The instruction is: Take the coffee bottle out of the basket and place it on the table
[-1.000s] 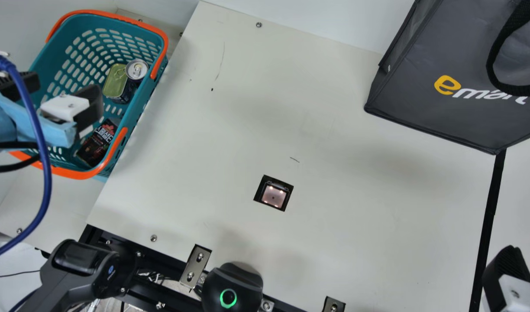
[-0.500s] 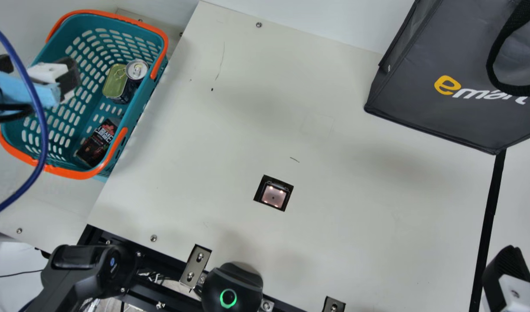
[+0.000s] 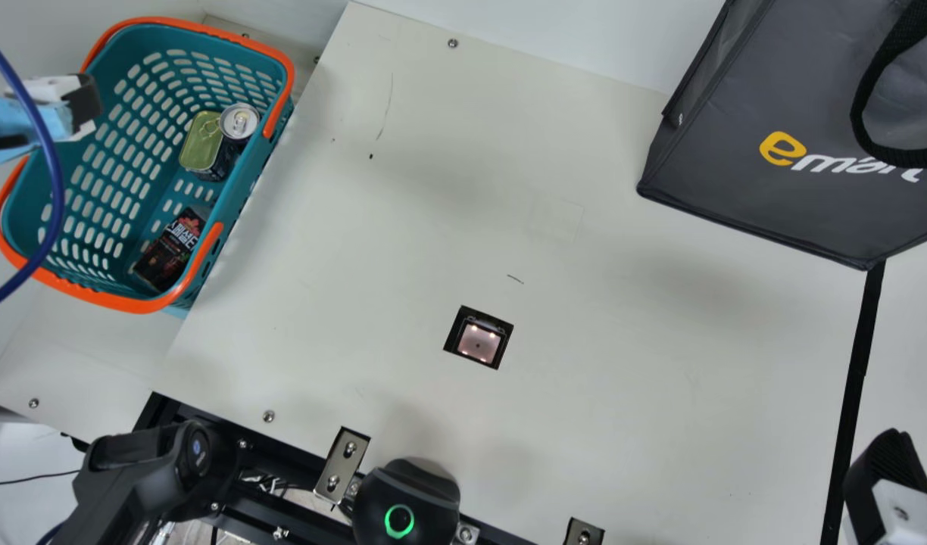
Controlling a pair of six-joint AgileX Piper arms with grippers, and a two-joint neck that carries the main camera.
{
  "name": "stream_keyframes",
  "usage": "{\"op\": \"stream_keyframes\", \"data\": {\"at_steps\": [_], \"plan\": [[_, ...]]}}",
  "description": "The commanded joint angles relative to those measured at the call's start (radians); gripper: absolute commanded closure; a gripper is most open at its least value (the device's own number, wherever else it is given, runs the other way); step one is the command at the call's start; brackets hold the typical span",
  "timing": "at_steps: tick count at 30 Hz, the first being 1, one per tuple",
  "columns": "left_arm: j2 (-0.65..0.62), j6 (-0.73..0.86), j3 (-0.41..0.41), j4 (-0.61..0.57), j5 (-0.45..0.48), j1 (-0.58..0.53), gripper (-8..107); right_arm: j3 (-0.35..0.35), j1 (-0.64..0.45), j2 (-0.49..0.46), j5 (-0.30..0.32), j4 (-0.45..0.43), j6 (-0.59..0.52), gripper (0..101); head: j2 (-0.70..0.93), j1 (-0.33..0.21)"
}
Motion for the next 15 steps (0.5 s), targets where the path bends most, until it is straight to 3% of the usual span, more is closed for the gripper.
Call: {"op": "stream_keyframes", "data": {"at_steps": [1, 15], "plan": [[0.008, 0.001, -0.001, -0.001, -0.002, 0.007, 9, 0.000, 0.000, 0.000, 0.000, 0.000, 0.000, 11, 0.002, -0.026], [0.083, -0.030, 0.003, 0.026, -0.043, 0.018, 9, 0.000, 0.000, 0.000, 0.001, 0.000, 0.000, 11, 0.002, -0.026]]}}
